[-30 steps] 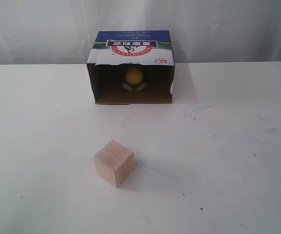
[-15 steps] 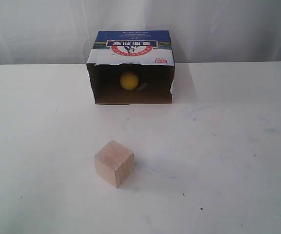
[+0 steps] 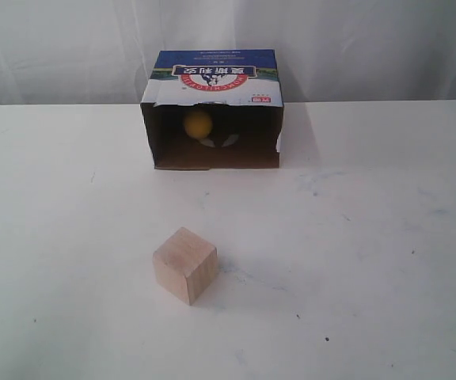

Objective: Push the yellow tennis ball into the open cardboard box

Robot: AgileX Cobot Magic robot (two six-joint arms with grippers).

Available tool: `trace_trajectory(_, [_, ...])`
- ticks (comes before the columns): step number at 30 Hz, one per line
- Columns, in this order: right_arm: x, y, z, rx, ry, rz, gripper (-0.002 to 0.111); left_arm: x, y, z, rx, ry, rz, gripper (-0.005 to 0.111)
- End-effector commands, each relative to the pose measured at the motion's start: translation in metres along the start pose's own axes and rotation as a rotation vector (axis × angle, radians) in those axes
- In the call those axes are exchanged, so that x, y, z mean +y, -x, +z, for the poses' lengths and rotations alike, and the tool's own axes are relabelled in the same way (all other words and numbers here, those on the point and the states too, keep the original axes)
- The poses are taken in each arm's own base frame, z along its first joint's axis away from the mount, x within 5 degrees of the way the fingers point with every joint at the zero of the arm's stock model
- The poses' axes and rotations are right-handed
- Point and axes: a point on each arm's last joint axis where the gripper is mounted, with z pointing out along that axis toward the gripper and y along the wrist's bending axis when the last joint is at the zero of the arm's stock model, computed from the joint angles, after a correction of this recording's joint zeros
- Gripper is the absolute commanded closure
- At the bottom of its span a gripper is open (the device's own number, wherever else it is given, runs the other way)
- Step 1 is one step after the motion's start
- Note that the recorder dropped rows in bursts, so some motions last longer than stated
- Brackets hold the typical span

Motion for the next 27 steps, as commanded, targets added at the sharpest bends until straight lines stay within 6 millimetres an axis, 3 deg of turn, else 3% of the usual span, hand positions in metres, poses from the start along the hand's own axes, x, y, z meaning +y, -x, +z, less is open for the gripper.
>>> trace_trajectory(1, [-0.003, 0.005, -0.016, -0.076, 0.005, -0.138, 0.108, -0.001, -0.001, 0.0, -0.005, -0.008, -0.005, 0.107])
trace_trajectory(7, [-0.005, 0.027, -0.068, -0.442, -0.007, -0.394, 0.108, -0.001, -0.001, 0.0, -0.005, -0.008, -0.005, 0.107])
trace_trajectory(15, [0.004, 0.028, -0.141, -1.057, 0.061, -0.362, 0.108, -0.001, -0.001, 0.0, -0.005, -0.008, -0.005, 0.107])
trace_trajectory(18, [0.005, 0.027, -0.147, -1.164, 0.096, -0.287, 0.108, -0.001, -0.001, 0.0, -0.005, -0.008, -0.005, 0.107])
trace_trajectory(27, [0.008, 0.004, -0.125, -1.205, 0.188, -0.08, 0.108, -0.001, -0.001, 0.0, -0.005, -0.008, -0.005, 0.107])
